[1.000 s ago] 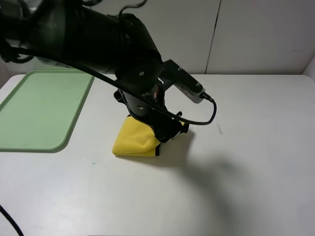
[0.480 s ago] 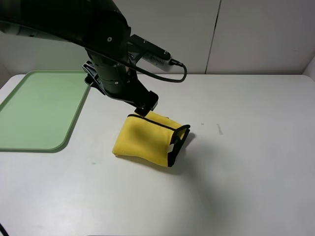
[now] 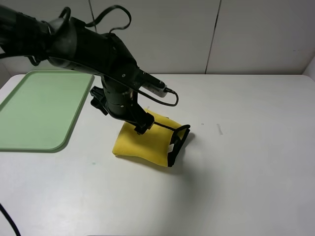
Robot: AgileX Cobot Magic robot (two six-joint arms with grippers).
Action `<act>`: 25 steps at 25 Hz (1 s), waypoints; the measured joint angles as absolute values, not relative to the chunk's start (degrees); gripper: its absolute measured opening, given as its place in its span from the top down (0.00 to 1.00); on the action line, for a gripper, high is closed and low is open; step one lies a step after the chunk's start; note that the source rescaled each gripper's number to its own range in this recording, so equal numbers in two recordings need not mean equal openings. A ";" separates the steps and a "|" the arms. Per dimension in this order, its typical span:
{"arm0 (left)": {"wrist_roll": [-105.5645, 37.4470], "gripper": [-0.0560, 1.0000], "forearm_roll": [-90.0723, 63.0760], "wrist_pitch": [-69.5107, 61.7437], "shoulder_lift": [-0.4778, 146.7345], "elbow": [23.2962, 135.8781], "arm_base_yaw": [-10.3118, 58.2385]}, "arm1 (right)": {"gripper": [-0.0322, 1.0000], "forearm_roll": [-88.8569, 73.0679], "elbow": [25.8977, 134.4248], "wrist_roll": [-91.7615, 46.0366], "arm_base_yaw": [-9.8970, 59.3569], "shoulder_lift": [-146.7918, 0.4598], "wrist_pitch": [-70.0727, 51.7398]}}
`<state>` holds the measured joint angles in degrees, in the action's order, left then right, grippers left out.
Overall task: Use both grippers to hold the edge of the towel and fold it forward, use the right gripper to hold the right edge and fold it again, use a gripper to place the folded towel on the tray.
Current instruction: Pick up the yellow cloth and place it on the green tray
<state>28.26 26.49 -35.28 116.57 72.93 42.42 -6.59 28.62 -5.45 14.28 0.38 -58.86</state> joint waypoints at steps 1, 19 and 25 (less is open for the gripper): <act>28.26 0.00 26.19 -34.40 117.43 72.93 42.35 | 0.00 -6.59 28.62 -5.45 14.28 0.38 -58.86; 28.26 0.25 20.37 -26.18 123.42 73.52 41.95 | 0.00 -6.59 28.62 -5.45 14.28 0.38 -58.86; 28.26 0.79 19.37 -22.89 123.91 73.52 42.59 | 0.00 -6.59 28.62 -5.45 14.28 0.38 -58.86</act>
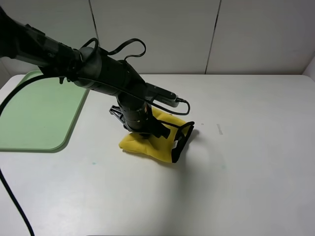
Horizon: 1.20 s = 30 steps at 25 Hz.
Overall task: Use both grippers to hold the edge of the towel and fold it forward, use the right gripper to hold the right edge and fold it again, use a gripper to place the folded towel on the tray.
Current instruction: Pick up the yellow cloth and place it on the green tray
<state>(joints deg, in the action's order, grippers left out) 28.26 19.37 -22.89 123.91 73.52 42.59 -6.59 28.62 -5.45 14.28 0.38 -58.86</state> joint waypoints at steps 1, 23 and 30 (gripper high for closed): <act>28.26 0.82 19.49 -22.81 123.91 73.52 42.59 | 0.00 -6.59 28.62 -5.45 14.28 0.38 -58.86; 21.75 0.82 24.97 -34.85 114.54 73.51 31.62 | 0.00 -6.59 28.62 -5.45 14.28 0.38 -58.86; 17.13 0.82 26.89 -37.51 113.67 73.41 21.90 | 0.00 -6.59 28.62 -5.45 14.28 0.38 -58.86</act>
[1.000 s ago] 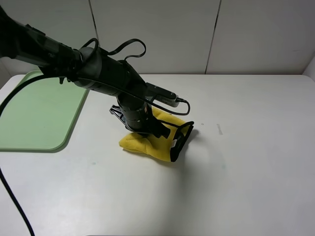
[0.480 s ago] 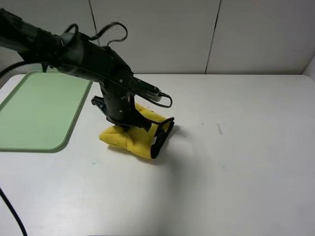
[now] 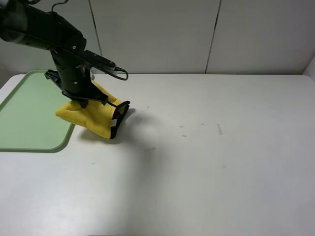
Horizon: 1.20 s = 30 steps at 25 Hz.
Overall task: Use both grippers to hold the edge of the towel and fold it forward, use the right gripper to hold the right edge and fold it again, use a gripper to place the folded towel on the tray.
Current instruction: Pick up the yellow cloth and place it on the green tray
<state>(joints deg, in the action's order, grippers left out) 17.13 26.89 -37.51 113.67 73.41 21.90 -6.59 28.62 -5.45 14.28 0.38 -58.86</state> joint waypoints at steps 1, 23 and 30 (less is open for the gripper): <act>16.50 0.82 26.93 -37.63 113.67 73.41 20.45 | 0.00 -6.59 28.62 -5.45 14.28 0.38 -58.86; 12.31 0.82 28.47 -36.31 113.67 71.86 0.49 | 0.00 -6.59 28.62 -5.45 14.28 0.38 -58.86; 11.85 0.40 28.70 -34.79 113.67 71.86 0.49 | 0.00 -6.59 28.62 -5.45 14.28 0.38 -58.86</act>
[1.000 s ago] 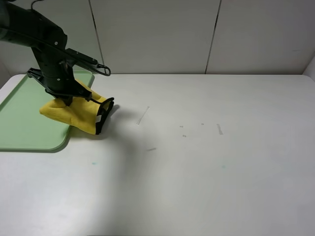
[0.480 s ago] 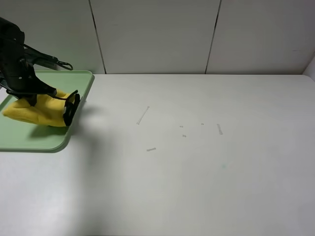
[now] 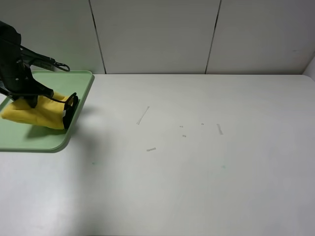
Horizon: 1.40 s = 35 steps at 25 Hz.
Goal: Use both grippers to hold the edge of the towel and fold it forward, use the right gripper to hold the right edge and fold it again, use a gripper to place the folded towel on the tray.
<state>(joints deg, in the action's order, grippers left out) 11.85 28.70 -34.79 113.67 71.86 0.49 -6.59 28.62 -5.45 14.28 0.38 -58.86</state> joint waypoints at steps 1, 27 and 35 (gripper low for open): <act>11.81 0.25 28.70 -34.45 113.67 71.86 0.49 | 0.00 -6.59 28.62 -5.45 14.28 0.38 -58.86; 9.59 0.00 28.81 -39.46 106.48 71.86 4.48 | 0.00 -6.59 28.62 -5.45 14.28 0.38 -58.86; 9.54 0.00 24.14 -46.84 96.71 71.86 12.99 | 0.00 -6.59 28.62 -5.45 14.28 0.38 -58.86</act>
